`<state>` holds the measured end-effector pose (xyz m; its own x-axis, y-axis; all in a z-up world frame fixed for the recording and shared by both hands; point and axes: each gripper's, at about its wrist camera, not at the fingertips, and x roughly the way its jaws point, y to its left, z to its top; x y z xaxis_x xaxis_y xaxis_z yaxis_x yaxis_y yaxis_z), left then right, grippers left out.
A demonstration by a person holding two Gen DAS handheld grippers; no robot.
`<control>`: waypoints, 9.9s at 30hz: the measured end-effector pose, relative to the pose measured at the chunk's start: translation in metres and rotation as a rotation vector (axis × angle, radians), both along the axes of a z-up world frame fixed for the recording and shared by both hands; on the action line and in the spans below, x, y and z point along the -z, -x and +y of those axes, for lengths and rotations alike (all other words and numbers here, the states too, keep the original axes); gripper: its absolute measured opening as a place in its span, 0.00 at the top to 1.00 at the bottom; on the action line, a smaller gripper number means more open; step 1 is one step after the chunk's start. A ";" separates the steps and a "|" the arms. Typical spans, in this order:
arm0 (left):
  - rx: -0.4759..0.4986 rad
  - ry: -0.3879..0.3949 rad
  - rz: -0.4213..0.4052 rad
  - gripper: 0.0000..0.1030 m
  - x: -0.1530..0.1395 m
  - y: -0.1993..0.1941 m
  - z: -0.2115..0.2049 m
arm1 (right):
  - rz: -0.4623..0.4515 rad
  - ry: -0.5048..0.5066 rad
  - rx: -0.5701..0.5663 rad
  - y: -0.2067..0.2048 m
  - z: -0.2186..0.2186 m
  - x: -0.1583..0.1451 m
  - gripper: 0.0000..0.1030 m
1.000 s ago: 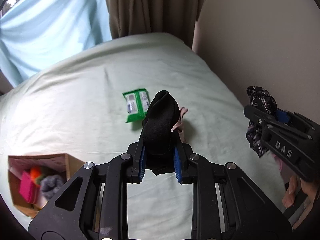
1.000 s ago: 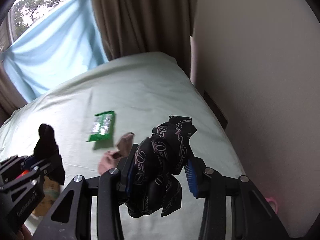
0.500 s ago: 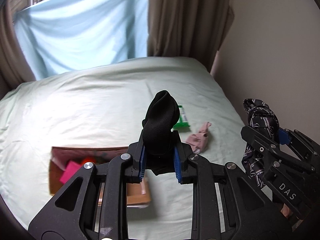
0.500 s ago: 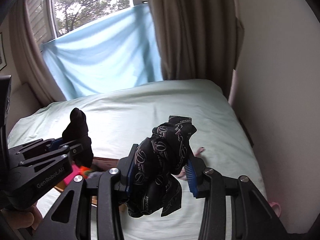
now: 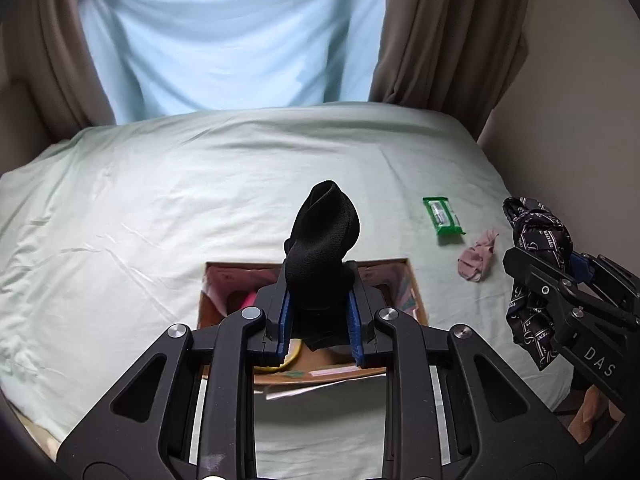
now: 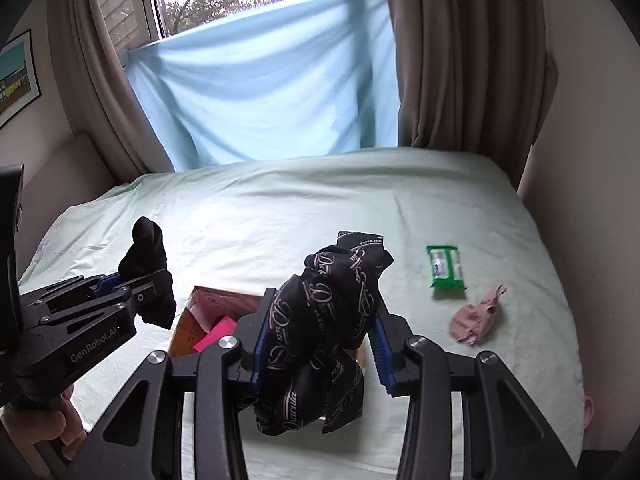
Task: Organize soft objects
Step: 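Carry the black sock with the left tool while the right tool carries the scrunchie to the box, then open the left tool dropping the sock into the box while the right tool releases the scrunchie, then lift both tools out of the box and move toward the wipes packet, then grasp the green wipes packet with the left tool while the right tool grasps the pink sock, then carry the wipes packet with the left tool while the right tool carries the pink sock to the box, then open the left tool dropping the wipes into the box while the right tool releases the pink sock, then raise both tools away from the box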
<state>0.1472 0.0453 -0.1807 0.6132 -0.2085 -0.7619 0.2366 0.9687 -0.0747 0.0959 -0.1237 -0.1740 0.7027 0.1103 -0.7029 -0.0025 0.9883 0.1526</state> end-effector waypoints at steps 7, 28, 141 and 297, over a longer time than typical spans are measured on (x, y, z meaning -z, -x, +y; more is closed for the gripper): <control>0.004 -0.039 0.054 0.80 0.040 -0.019 0.050 | 0.097 -0.032 0.010 -0.027 0.033 0.035 0.62; 0.096 -0.096 0.473 0.80 0.209 -0.093 0.025 | 0.452 -0.005 -0.009 -0.115 0.021 0.168 0.62; 0.229 -0.098 0.242 0.00 0.136 -0.181 -0.328 | 0.241 -0.121 0.218 -0.078 -0.274 0.142 0.00; -0.034 -0.099 0.195 0.00 0.035 -0.012 0.069 | 0.307 -0.101 -0.008 -0.060 0.034 0.023 0.04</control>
<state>0.1592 0.1140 -0.2161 0.4576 -0.1081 -0.8826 0.1939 0.9808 -0.0196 0.1556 -0.0892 -0.1971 0.4581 0.1946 -0.8674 0.0511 0.9684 0.2443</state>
